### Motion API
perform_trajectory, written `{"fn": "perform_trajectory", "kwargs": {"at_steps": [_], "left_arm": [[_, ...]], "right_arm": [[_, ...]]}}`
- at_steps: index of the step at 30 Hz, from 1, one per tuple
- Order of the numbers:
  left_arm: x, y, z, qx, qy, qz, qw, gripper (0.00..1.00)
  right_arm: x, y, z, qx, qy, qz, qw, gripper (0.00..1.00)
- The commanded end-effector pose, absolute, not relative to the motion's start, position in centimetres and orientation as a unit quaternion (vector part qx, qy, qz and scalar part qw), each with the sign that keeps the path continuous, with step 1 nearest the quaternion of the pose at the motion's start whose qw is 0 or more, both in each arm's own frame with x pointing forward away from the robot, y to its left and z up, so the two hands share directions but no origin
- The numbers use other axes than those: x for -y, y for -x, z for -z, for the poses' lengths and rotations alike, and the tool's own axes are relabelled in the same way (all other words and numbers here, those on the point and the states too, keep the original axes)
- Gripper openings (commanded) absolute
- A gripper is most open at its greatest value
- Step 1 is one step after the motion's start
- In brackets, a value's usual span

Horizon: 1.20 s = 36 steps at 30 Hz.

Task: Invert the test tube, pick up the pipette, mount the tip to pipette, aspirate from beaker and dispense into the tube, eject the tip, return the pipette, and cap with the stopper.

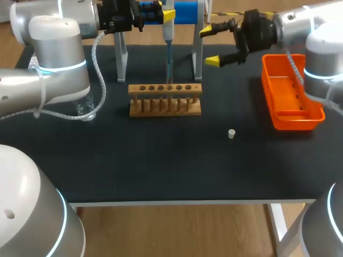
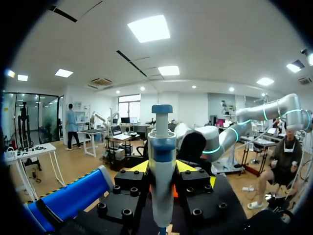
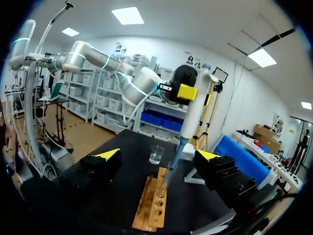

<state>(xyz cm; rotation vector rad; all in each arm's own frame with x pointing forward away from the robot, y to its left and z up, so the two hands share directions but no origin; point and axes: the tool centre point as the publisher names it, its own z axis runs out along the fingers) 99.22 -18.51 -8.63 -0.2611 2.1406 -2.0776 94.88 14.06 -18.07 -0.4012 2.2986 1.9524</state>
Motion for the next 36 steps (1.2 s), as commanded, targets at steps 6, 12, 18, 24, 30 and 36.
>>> {"fn": "perform_trajectory", "kwargs": {"at_steps": [6,12,18,24,30,36], "left_arm": [[18.5,-99.3,8.6,-0.713,0.086,0.692,0.073,0.0],[18.5,-99.3,8.6,-0.713,0.086,0.692,0.073,0.0],[18.5,-99.3,8.6,-0.713,0.086,0.692,0.073,0.0],[18.5,-99.3,8.6,-0.713,0.086,0.692,0.073,0.0],[18.5,-99.3,8.6,-0.713,0.086,0.692,0.073,0.0],[18.5,-99.3,8.6,-0.713,0.086,0.692,0.073,0.0]], "right_arm": [[-16.9,-96.9,22.3,-0.755,0.128,-0.643,0.016,1.0],[-18.7,-97.6,24.0,-0.767,0.12,-0.631,0.002,1.0],[-20.5,-98.2,25.2,-0.78,0.113,-0.615,-0.006,1.0],[-21.9,-98.7,26.1,-0.798,0.1,-0.595,-0.002,1.0],[-23.1,-98.9,27.2,-0.826,0.079,-0.558,0.007,1.0],[-23.8,-99.3,28.1,-0.845,0.046,-0.532,0.014,1.0]]}}
